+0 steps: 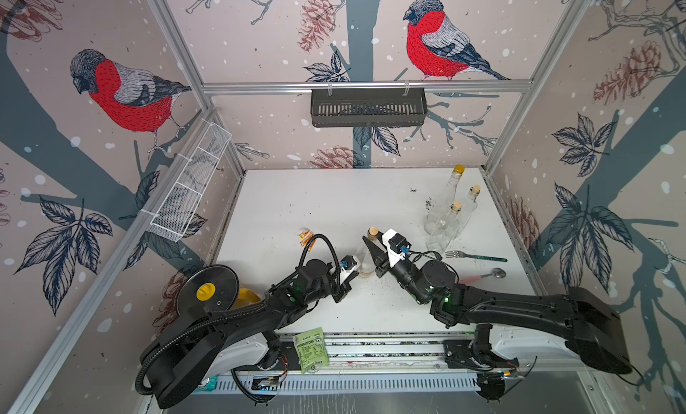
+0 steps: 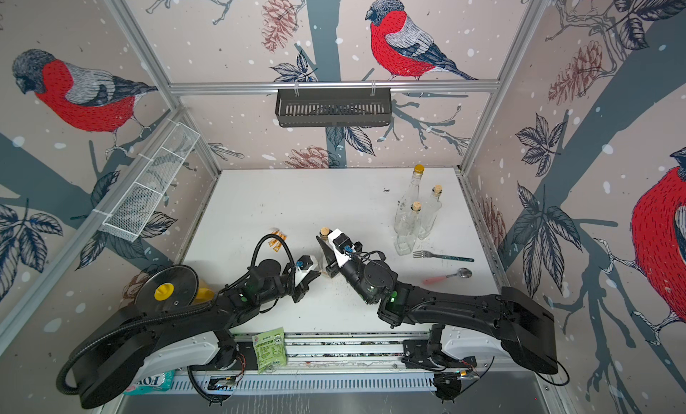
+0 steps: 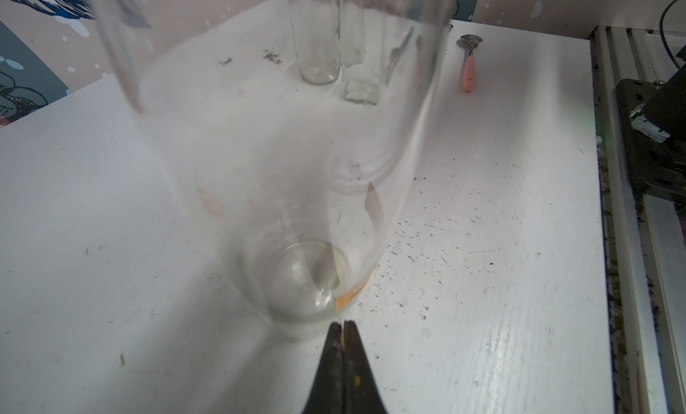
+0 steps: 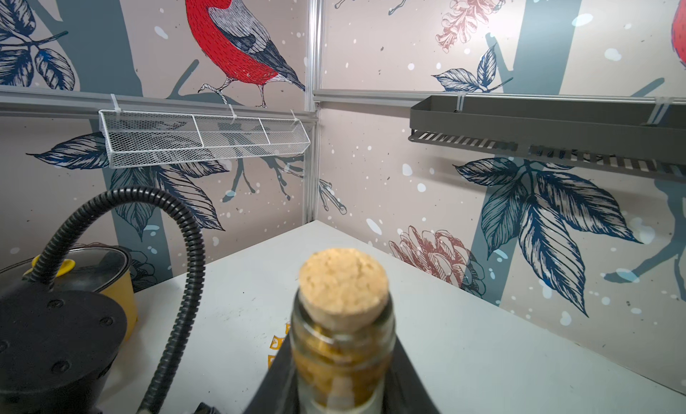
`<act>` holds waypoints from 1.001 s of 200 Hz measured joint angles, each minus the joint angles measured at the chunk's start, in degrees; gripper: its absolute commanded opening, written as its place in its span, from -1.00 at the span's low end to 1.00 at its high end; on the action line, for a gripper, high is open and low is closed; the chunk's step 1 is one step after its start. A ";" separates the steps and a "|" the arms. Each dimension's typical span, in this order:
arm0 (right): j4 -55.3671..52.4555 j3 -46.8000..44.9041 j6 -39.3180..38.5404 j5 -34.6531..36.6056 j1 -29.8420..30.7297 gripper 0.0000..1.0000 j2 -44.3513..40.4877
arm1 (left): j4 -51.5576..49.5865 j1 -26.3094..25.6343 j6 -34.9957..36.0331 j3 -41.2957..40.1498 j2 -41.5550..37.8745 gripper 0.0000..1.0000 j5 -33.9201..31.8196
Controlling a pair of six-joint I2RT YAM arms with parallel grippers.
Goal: Remove the label from the bottle
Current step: Tear open the label from the bottle.
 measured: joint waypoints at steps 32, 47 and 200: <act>1.90 0.02 -1.22 4.15 1.36 -1.00 0.98 | 0.00 0.00 0.00 0.00 0.02 -1.00 0.09; 2.71 0.02 -1.44 5.90 1.44 -1.00 1.25 | 0.00 0.00 0.00 0.00 0.04 -1.00 0.37; 6.82 1.27 -1.57 15.93 3.23 -0.94 3.48 | 0.28 0.00 0.00 0.04 0.28 -1.00 1.49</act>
